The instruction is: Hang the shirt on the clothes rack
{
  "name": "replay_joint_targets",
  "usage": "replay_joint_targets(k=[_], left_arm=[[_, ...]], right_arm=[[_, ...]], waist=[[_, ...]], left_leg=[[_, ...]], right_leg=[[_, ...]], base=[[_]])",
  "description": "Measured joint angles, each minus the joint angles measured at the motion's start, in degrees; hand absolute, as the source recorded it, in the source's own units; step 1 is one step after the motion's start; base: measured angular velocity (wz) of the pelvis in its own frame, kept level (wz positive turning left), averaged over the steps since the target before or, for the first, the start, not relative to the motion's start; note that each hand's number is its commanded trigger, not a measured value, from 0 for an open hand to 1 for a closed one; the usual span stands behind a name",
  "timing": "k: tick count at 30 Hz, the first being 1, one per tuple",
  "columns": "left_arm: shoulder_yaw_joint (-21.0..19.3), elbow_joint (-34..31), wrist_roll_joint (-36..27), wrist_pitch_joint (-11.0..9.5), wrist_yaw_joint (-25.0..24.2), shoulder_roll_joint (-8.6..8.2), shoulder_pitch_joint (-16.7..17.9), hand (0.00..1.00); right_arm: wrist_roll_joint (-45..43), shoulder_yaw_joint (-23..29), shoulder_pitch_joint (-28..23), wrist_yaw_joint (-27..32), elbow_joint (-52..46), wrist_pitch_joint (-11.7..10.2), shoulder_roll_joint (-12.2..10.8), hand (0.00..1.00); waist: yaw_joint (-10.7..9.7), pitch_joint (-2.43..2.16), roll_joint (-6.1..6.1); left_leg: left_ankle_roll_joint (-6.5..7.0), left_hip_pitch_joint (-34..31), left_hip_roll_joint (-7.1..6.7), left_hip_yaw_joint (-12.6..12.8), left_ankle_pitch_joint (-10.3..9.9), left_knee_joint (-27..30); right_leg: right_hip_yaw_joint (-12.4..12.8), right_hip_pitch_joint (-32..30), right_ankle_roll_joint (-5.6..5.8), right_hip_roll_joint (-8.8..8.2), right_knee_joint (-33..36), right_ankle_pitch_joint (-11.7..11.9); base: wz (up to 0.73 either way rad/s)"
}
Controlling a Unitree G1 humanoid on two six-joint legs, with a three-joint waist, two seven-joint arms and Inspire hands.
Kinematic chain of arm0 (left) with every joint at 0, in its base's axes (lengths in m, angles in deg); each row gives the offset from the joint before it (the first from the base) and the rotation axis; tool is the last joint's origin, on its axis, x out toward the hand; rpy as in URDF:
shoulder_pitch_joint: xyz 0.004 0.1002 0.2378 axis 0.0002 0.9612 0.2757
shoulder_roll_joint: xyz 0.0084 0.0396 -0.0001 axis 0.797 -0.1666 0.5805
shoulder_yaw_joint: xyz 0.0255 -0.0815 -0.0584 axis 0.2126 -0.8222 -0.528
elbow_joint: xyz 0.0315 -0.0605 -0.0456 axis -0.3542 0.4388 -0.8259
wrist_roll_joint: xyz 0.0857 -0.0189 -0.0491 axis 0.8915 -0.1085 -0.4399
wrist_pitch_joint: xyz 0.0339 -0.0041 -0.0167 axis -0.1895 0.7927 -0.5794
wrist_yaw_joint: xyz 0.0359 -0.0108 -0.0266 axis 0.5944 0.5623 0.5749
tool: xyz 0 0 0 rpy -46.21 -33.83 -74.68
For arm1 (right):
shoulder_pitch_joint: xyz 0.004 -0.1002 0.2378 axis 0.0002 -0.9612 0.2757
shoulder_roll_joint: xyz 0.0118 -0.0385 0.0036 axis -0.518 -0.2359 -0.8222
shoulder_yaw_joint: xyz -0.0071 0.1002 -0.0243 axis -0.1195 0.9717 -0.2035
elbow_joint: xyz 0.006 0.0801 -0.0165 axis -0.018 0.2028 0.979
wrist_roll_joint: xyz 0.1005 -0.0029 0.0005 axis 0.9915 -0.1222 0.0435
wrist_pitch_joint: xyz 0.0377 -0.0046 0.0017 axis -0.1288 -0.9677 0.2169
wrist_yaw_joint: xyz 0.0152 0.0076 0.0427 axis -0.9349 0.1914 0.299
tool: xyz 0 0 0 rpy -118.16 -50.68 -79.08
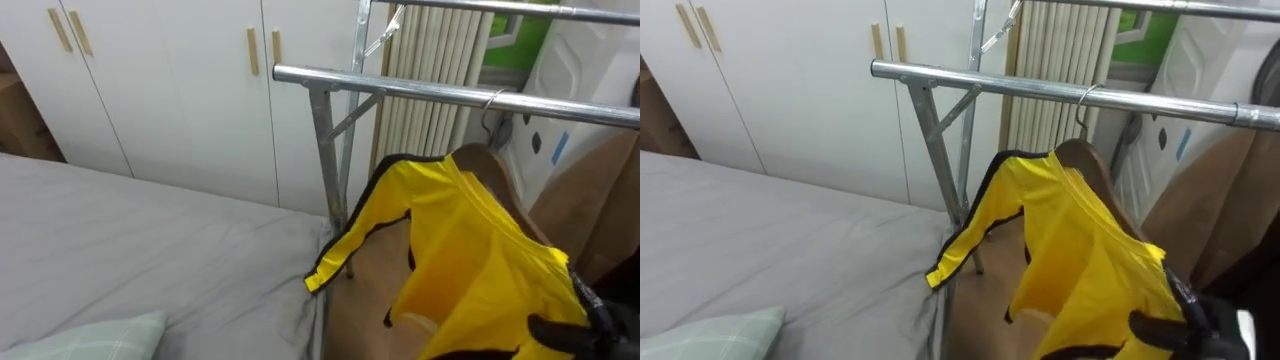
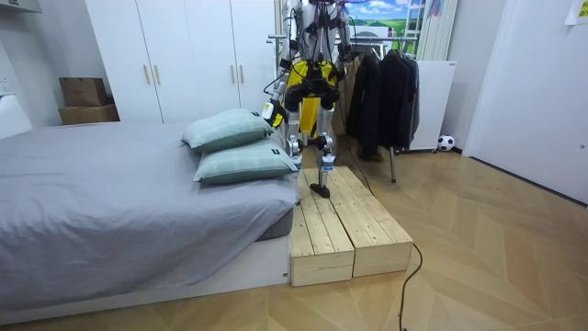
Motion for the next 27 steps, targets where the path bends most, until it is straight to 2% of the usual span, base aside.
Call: replay_joint_targets(k=[4, 10, 15, 19, 27], left_arm=[[1.30, -0.01, 0.00, -0.01, -0.11, 0.57, 0.00, 0.00], [1.71, -0.08, 0.00, -0.01, -0.12, 0.63, 0.01, 0.00], [1.93, -0.10, 0.02, -0.01, -0.14, 0.79, -0.46, 0.00], [2.28, -0.49, 0.04, -0.01, -0.22, 0.82, -0.43, 0.00], [2.26, -0.55, 0.04, -0.01, -0.42, 0.95, -0.31, 0.00]], right_arm=[[-4.68, -0.59, 0.16, 7.68, -1.93, -2.76, 1.38, 0.00], [-4.57, -1.26, -0.76, 13.20, -1.53, -3.26, 1.39, 0.00], [-2.09, -1.86, -1.66, 13.72, -1.01, -3.75, 1.34, 0.00], [-1.76, -1.83, -1.80, 13.47, 0.43, -4.11, 1.34, 0.00], [2.12, -1.75, -1.87, 11.08, 1.71, -5.01, 1.35, 0.00]], waist=[[0.08, 0.05, -0.10], [-0.05, 0.24, -0.03], [-1.23, 0.29, 0.27], [-1.33, 0.41, 0.81], [-2.40, 0.41, 0.94]], left_leg=[[0.00, -0.02, 0.00, -0.33, 0.00, 0.03], [0.00, -0.20, -0.01, -0.38, 0.00, 0.03], [0.00, -0.97, -0.19, -2.20, 0.00, 0.08], [0.00, -0.96, -0.20, -2.72, 0.00, 0.09], [-0.01, -0.98, -0.26, -3.17, 0.01, 0.02]], right_leg=[[-0.13, 0.13, 0.00, 0.00, 0.01, -0.07], [-0.34, 0.06, 0.01, -0.07, -0.10, -0.08], [-2.18, 0.19, -0.03, -0.40, -0.82, -0.05], [-2.73, 0.51, -0.11, -0.46, -1.06, -0.11], [-3.19, 0.81, -0.26, -0.53, -1.25, -0.44]], base=[[0.04], [0.00], [0.18], [0.08], [0.05]])
